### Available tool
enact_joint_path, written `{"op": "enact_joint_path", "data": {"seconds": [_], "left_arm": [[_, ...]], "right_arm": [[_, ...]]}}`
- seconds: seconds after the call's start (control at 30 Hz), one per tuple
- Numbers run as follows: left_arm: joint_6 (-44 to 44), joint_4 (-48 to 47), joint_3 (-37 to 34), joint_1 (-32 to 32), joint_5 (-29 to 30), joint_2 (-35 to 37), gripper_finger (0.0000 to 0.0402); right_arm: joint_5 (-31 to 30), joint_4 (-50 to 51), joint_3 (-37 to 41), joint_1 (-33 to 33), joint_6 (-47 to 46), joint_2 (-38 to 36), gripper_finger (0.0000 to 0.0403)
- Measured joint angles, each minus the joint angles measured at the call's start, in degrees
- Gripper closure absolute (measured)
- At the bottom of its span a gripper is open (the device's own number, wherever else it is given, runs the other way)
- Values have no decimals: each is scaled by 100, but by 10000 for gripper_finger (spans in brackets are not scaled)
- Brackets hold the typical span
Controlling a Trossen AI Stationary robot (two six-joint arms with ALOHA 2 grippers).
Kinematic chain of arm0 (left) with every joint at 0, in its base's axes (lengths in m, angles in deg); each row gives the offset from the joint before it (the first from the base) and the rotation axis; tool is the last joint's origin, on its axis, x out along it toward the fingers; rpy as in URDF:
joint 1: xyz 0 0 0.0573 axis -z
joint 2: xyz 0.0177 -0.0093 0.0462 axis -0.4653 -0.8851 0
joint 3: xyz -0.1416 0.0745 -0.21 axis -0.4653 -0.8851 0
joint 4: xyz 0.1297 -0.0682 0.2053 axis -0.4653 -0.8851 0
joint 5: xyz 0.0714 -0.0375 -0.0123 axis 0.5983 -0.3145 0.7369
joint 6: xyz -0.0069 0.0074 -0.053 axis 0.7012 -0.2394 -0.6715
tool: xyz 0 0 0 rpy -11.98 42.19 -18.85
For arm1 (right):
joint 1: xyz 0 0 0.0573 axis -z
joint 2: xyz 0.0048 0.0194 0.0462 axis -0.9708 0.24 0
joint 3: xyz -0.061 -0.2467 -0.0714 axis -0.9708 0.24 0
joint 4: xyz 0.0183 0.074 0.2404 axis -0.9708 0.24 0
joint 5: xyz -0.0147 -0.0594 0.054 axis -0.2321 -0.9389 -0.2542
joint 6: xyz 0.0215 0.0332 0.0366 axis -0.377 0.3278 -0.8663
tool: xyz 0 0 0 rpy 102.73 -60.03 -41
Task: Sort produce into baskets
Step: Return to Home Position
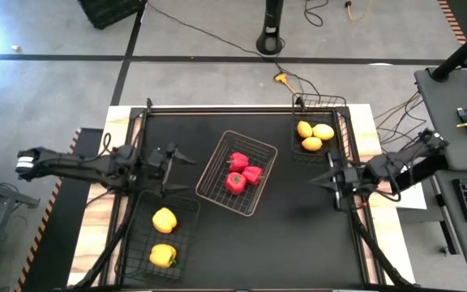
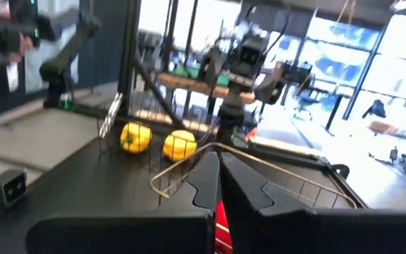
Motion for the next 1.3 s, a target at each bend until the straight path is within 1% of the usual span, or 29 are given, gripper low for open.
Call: {"op": "enact_joint_path", "data": {"seconds": [0.17, 0.2, 0.33, 0.5, 0.6, 0.77, 0.9, 0.97, 1.07, 1.1, 1.17, 1.2, 1.3], "left_arm": [[-43, 21, -556, -11, 351, 403, 16], [-42, 9, -692, -11, 405, 503, 16], [-171, 106, -1261, 0, 440, 918, 16], [-229, 405, -1776, -11, 443, 1442, 16], [-196, -117, -1771, -30, 443, 1766, 16], [-193, -938, -1773, -33, 446, 2364, 16], [-192, -1668, -1773, -33, 450, 2969, 16], [-191, -2023, -1773, -33, 461, 3332, 16], [86, -2149, -1773, -33, 656, 3829, 16], [305, -2084, -1775, -37, 701, 3845, 16], [678, -2113, -1775, -35, 695, 3819, 16], [738, -2126, -1775, -35, 695, 3784, 16], [659, -2171, -1773, -29, 709, 3681, 16]], "right_arm": [[-6, -665, 846, 20, -22, -474, 393], [-14, -739, 996, 20, -152, -566, 393], [-283, -804, 1458, 19, -1379, -762, 393], [-315, -818, 1803, 25, -1459, -782, 393], [-314, -776, 1958, 31, -1455, -908, 393], [-310, -622, 1964, 106, -1312, -1210, 393], [-312, -434, 1966, 149, -1431, -1591, 393], [-310, -438, 1968, 149, -1318, -1781, 393], [-305, -466, 1973, 160, -947, -1873, 393], [-287, -438, 1973, 184, -897, -1875, 393], [-90, -314, 1973, 279, -1019, -1875, 393], [160, -237, 1973, 347, -1167, -1871, 393], [1296, -166, 1973, 663, -1203, -1833, 393]]}}
